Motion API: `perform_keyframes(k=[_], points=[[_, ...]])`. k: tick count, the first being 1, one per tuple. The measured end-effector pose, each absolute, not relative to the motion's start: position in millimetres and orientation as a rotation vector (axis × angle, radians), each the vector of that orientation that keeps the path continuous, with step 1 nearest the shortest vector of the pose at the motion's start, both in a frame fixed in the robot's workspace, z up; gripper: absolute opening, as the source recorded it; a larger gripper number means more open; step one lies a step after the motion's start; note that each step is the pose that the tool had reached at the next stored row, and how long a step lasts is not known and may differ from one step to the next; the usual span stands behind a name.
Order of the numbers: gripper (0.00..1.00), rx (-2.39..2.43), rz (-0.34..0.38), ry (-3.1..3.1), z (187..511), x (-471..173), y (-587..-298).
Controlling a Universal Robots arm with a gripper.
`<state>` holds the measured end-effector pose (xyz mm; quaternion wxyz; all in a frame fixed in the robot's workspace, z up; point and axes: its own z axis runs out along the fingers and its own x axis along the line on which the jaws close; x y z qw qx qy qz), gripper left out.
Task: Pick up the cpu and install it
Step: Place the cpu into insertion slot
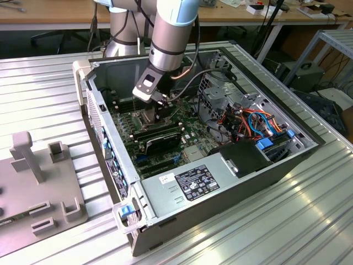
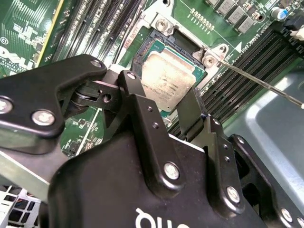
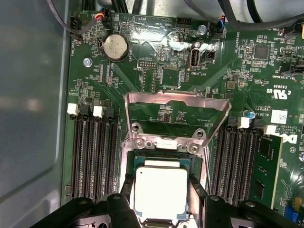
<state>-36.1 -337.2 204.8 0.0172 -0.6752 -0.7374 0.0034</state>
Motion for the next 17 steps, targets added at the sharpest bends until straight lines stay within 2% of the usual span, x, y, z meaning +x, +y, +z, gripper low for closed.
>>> perform_keyframes(k=[17], points=[[0.55, -2.135, 0.012, -2.259, 201.4, -36.1, -337.2]])
